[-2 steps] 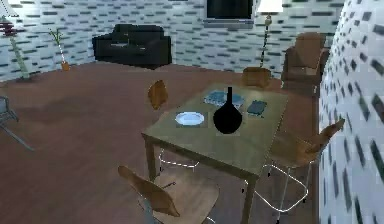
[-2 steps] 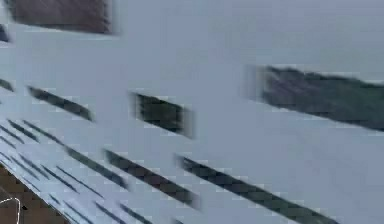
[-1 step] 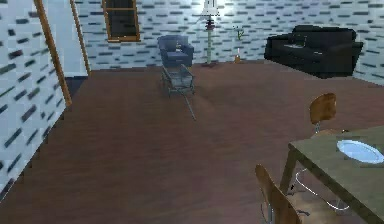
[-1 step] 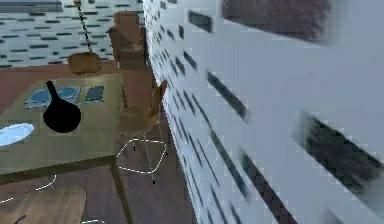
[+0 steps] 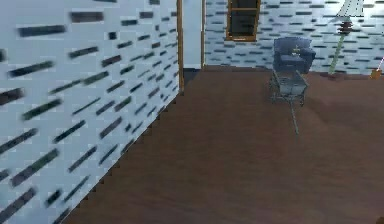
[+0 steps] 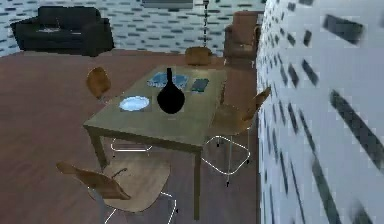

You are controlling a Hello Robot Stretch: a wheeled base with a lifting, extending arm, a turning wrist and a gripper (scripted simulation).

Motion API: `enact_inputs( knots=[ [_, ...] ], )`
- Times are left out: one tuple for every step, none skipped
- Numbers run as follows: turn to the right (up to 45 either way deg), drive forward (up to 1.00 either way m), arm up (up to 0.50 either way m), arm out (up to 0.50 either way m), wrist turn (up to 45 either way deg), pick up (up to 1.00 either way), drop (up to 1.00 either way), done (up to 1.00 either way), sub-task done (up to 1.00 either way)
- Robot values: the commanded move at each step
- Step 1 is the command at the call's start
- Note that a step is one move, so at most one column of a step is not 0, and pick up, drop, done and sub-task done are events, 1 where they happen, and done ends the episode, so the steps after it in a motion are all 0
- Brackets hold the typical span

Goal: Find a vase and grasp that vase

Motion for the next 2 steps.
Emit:
enact_inputs(
  knots=[
    [0.0,0.25,0.00,0.00,0.0,0.00,0.00,0.00,0.00],
    [45.0,0.00,0.00,0.00,0.0,0.00,0.00,0.00,0.00]
  ],
)
